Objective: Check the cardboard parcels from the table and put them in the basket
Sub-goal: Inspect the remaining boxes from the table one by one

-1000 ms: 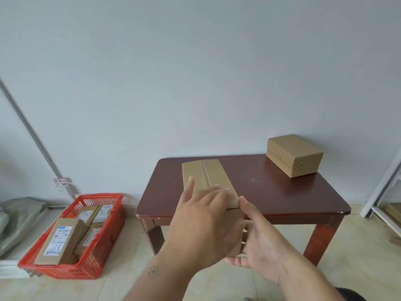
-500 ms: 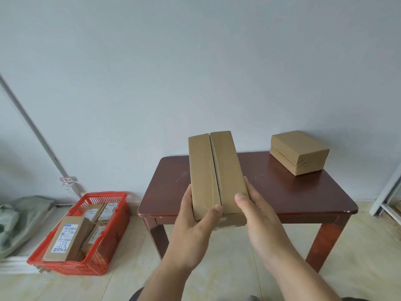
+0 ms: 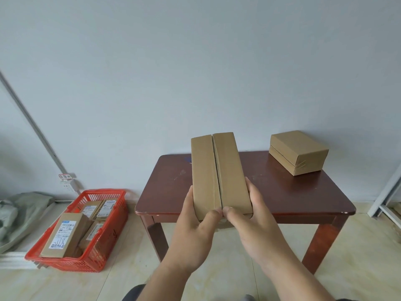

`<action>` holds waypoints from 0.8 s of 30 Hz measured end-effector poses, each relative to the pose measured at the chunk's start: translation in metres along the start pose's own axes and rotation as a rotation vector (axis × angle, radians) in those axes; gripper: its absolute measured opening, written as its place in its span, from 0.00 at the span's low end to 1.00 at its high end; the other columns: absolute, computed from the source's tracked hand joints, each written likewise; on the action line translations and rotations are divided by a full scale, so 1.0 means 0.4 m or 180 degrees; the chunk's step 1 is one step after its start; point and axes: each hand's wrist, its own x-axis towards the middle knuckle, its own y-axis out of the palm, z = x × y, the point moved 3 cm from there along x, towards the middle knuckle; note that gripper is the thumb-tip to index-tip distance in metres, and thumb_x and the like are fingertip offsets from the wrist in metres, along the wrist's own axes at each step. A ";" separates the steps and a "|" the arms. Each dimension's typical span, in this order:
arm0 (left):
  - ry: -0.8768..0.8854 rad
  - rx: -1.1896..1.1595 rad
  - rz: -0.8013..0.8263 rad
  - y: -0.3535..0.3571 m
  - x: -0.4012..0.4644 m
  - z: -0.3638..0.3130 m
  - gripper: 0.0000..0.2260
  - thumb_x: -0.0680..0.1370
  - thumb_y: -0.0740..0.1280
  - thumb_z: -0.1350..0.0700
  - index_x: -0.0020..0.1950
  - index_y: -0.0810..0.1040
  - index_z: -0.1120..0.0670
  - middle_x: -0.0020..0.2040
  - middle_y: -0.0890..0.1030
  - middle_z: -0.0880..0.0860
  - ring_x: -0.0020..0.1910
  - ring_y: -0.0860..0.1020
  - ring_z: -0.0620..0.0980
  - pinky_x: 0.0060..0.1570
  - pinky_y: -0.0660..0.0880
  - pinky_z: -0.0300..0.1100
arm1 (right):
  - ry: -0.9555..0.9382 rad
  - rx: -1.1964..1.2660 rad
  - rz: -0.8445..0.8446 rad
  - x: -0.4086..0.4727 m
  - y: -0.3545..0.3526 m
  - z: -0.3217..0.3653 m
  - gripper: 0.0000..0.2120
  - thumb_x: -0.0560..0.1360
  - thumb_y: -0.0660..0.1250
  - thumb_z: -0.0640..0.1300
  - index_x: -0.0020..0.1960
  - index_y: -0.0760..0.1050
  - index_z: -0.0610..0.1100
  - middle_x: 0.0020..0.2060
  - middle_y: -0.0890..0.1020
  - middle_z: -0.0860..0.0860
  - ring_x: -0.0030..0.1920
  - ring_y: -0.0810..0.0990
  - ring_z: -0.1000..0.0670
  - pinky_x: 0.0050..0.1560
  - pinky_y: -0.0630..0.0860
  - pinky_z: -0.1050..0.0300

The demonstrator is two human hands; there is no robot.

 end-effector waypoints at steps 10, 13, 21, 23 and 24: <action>0.0202 0.0087 -0.0270 0.045 0.014 -0.008 0.20 0.84 0.64 0.62 0.70 0.73 0.39 0.60 0.85 0.41 0.60 0.83 0.42 0.56 0.78 0.33 | 0.0091 0.0156 -0.0394 0.026 -0.025 -0.011 0.25 0.78 0.75 0.49 0.72 0.70 0.58 0.52 0.87 0.62 0.53 0.86 0.59 0.60 0.81 0.51; 0.0053 -0.0056 -0.0419 0.044 0.031 0.000 0.19 0.83 0.67 0.60 0.71 0.73 0.43 0.58 0.85 0.40 0.58 0.84 0.40 0.53 0.79 0.32 | 0.0076 0.0121 -0.0408 0.036 -0.028 -0.013 0.25 0.78 0.76 0.49 0.71 0.70 0.58 0.54 0.87 0.60 0.54 0.86 0.58 0.61 0.82 0.49; -0.0011 0.0097 -0.0446 0.021 0.090 0.006 0.12 0.80 0.67 0.40 0.64 0.79 0.36 0.60 0.84 0.46 0.66 0.80 0.51 0.63 0.79 0.52 | -0.0071 -0.0003 -0.0357 0.055 -0.023 -0.009 0.24 0.77 0.77 0.45 0.68 0.72 0.60 0.56 0.86 0.59 0.55 0.86 0.57 0.57 0.82 0.52; -0.0052 0.0119 -0.0427 0.020 0.093 0.018 0.17 0.79 0.65 0.37 0.66 0.78 0.38 0.61 0.83 0.47 0.68 0.78 0.52 0.64 0.78 0.55 | -0.0070 -0.0041 -0.0392 0.062 -0.021 -0.003 0.23 0.77 0.77 0.45 0.66 0.72 0.60 0.55 0.86 0.60 0.53 0.86 0.60 0.54 0.82 0.55; -0.0051 0.0158 -0.0450 0.020 0.094 0.018 0.17 0.79 0.65 0.37 0.66 0.77 0.38 0.61 0.83 0.47 0.68 0.77 0.51 0.64 0.78 0.54 | -0.0056 -0.0017 -0.0427 0.067 -0.020 -0.001 0.22 0.77 0.77 0.46 0.65 0.73 0.59 0.54 0.86 0.60 0.52 0.85 0.61 0.54 0.82 0.56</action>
